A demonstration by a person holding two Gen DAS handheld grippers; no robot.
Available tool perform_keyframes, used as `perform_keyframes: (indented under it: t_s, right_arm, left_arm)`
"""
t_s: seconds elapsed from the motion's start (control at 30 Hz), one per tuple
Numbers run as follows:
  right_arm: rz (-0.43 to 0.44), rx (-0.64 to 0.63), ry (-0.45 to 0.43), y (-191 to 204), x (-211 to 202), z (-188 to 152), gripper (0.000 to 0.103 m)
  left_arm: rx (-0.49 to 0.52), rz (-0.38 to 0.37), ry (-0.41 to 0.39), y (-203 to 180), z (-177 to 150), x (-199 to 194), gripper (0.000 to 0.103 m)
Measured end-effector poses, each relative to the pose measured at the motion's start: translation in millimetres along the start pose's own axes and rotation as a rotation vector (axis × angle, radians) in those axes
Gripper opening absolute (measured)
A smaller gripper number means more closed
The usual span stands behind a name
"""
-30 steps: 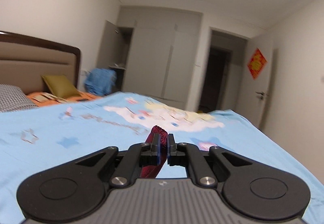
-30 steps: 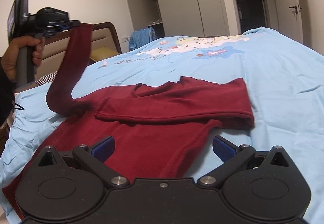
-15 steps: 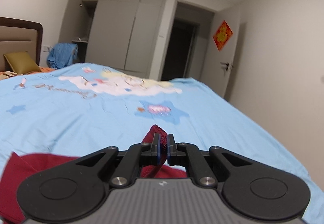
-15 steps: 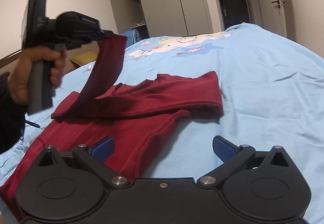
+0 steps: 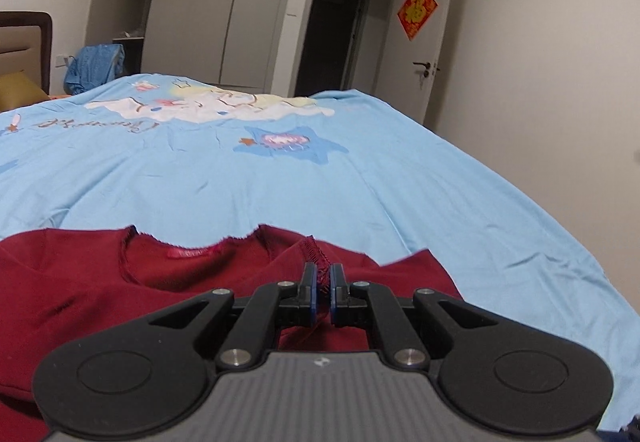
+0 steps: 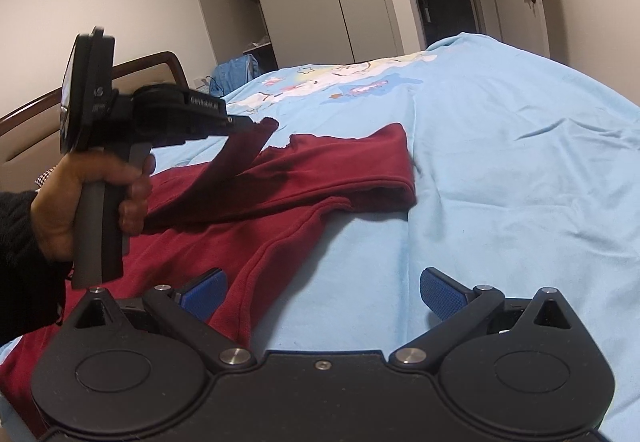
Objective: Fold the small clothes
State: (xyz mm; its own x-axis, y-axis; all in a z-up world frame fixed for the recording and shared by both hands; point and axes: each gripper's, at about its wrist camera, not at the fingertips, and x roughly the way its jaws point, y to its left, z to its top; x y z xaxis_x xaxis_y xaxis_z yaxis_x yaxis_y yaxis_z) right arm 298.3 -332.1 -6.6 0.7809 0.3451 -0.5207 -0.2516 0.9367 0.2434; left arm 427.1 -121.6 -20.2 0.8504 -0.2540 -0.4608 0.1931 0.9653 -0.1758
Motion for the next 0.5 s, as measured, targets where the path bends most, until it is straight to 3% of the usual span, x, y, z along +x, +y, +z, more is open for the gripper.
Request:
perform_keyframes:
  t_s: [0.17, 0.27, 0.33, 0.4, 0.5]
  right_arm:
    - [-0.019, 0.004, -0.001, -0.2, 1.0, -1.2, 0.102]
    - [-0.030, 0.001, 0.004, -0.6, 2.0, -1.9, 0.102]
    - [-0.036, 0.003, 0.006, -1.2, 2.8, -2.2, 0.102]
    - [-0.038, 0.006, 0.007, -1.3, 4.2, -2.2, 0.102]
    - [-0.038, 0.009, 0.006, -0.5, 7.3, -1.3, 0.102]
  left_arm:
    - [-0.025, -0.079, 0.099, 1.0, -8.4, 10.7, 0.006]
    - [-0.059, -0.110, 0.146, 7.0, -12.7, 15.4, 0.014]
    - [-0.064, -0.110, 0.151, 9.7, -11.7, 10.3, 0.028]
    - [-0.076, -0.109, 0.150, 14.6, -8.7, 3.6, 0.061]
    - [-0.108, -0.095, 0.131, 27.4, -1.1, -9.6, 0.077]
